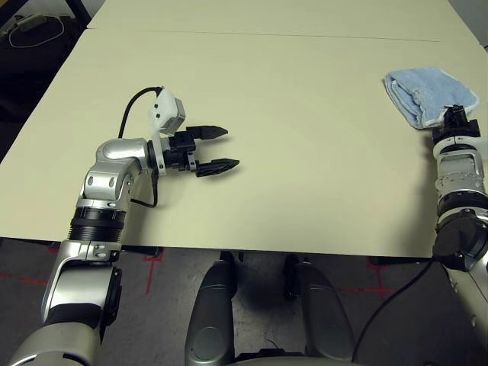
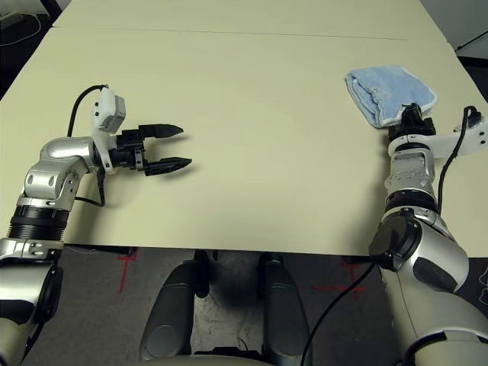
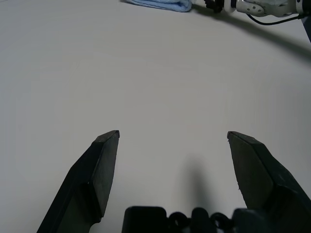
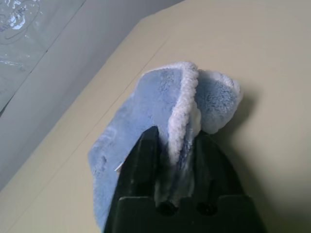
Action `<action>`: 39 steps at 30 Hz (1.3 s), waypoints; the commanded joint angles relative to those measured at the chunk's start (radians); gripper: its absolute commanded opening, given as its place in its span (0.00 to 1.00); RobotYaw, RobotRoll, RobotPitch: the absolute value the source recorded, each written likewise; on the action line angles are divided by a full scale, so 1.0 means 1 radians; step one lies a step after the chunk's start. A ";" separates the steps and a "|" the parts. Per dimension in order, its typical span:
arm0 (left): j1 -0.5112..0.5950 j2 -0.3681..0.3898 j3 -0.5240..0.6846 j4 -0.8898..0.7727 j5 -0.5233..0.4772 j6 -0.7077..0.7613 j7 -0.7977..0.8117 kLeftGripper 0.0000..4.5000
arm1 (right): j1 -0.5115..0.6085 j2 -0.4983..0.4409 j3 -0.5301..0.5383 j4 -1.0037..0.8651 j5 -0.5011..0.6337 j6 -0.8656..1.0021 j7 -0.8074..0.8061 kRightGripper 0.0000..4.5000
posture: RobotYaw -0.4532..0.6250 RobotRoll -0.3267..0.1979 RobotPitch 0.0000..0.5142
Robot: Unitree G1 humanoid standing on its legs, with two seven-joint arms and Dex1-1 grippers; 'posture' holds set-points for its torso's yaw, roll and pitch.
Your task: Fold the towel and set it aside.
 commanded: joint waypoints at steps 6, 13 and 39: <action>-0.021 0.004 -0.012 0.032 0.004 -0.017 -0.006 1.00 | 0.145 0.044 0.008 -0.267 0.049 0.130 -0.045 0.99 | 0.41 0.62 0.50; -0.030 -0.003 -0.010 0.047 0.001 -0.009 0.015 1.00 | 0.359 0.061 0.027 -0.608 0.106 0.312 -0.093 0.99 | 0.41 0.62 0.51; -0.101 -0.276 0.252 0.300 0.196 -0.292 1.121 1.00 | 0.036 0.090 0.429 -0.162 -0.355 -0.248 0.077 0.99 | 0.44 0.62 0.49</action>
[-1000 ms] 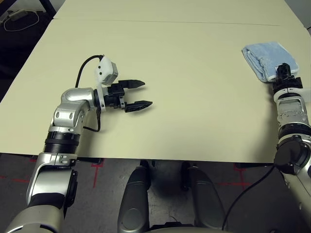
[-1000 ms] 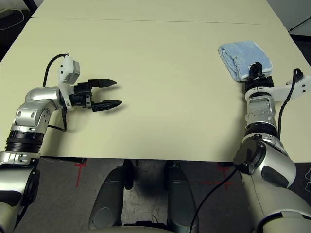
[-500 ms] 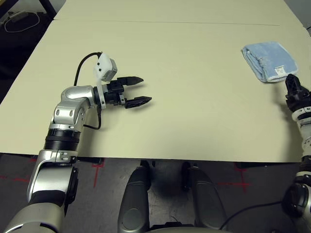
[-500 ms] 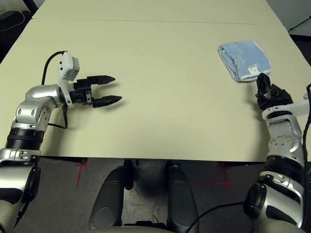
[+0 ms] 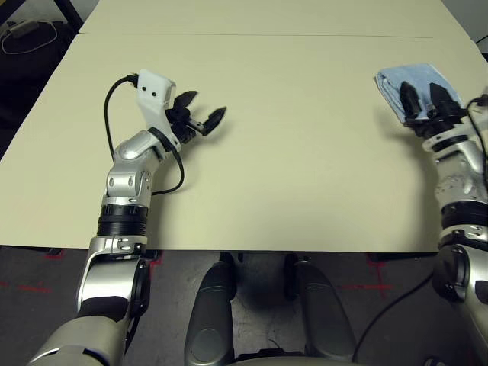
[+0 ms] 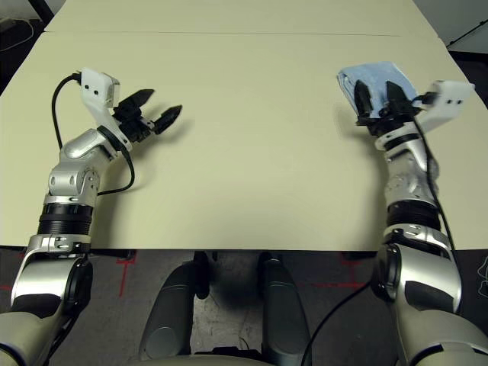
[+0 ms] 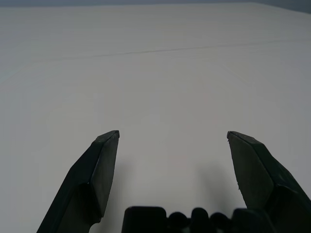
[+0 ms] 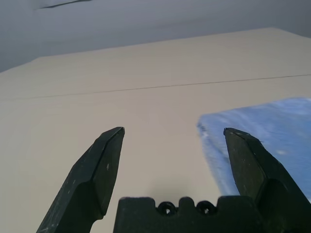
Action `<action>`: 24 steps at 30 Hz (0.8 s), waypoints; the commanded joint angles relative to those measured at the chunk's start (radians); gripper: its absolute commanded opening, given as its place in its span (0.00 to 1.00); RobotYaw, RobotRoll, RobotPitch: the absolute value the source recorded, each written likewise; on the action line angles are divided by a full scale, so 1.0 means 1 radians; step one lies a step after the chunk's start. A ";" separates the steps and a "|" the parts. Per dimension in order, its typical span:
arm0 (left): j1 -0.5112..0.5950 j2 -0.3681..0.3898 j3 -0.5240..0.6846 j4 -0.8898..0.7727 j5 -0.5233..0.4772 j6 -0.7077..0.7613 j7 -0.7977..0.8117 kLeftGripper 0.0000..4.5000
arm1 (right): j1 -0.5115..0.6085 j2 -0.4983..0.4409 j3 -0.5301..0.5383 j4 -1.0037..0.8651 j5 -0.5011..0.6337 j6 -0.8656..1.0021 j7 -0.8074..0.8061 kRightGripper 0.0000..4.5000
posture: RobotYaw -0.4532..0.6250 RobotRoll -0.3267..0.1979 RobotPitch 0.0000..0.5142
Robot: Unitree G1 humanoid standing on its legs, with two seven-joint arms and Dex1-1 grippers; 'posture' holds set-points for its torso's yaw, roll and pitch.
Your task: Fold the towel and set it aside.
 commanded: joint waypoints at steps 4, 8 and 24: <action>-0.063 -0.007 0.044 0.244 0.086 -0.254 0.276 1.00 | -0.075 0.057 0.008 0.145 -0.078 -0.116 -0.221 0.99 | 0.43 0.62 0.46; -0.063 0.010 0.050 0.336 0.076 -0.353 0.255 1.00 | -0.084 0.069 -0.001 0.199 -0.091 -0.162 -0.288 0.99 | 0.42 0.62 0.45; -0.091 0.069 0.067 0.427 -0.037 -0.409 -0.057 1.00 | -0.054 0.067 0.025 0.213 -0.096 -0.258 -0.068 0.99 | 0.41 0.62 0.43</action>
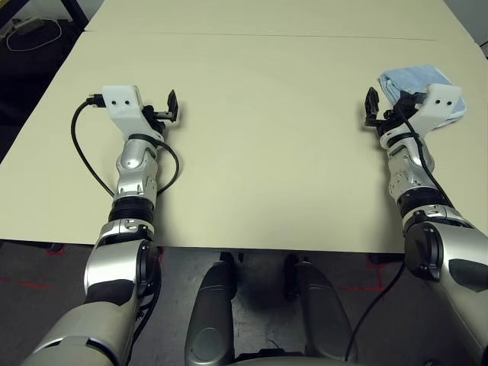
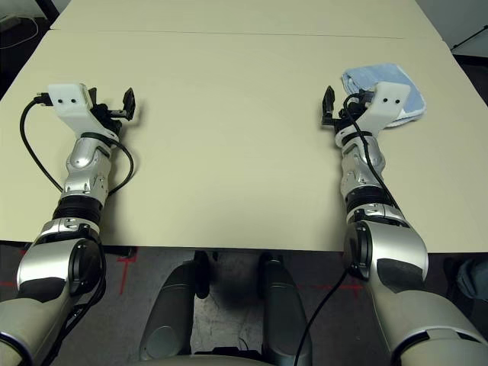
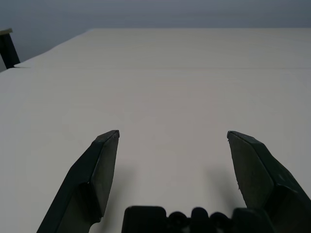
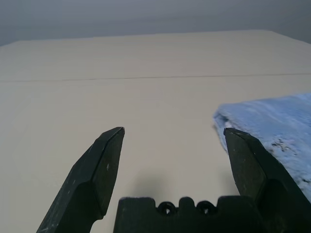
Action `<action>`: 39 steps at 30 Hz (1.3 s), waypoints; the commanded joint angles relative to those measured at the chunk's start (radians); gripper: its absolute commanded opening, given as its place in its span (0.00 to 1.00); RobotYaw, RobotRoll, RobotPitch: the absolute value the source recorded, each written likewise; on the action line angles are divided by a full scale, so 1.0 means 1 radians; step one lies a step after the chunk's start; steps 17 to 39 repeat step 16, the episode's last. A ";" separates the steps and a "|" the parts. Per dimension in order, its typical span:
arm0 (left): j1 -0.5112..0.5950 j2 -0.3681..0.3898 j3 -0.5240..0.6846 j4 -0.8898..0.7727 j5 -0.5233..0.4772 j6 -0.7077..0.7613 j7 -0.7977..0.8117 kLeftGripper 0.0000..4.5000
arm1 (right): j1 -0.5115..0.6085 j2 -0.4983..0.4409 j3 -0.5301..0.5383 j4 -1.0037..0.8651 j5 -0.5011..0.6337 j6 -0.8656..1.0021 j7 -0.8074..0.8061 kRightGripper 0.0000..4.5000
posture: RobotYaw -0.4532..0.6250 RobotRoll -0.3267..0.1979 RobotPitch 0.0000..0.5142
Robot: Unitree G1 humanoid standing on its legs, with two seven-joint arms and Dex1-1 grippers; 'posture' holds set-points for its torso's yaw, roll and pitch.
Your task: Fold the towel and set it aside.
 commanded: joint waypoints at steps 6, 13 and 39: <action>-0.009 0.025 0.008 0.002 -0.020 0.005 -0.043 1.00 | 0.031 0.025 -0.021 0.001 0.020 -0.063 0.011 0.99 | 0.42 0.62 0.42; 0.014 0.021 0.013 0.001 -0.026 -0.005 -0.047 1.00 | 0.037 0.033 -0.036 -0.001 0.025 -0.063 -0.026 0.99 | 0.41 0.62 0.43; 0.012 0.022 0.016 0.000 -0.027 -0.004 -0.040 1.00 | 0.036 0.032 -0.049 -0.001 0.029 -0.063 -0.055 0.99 | 0.41 0.62 0.43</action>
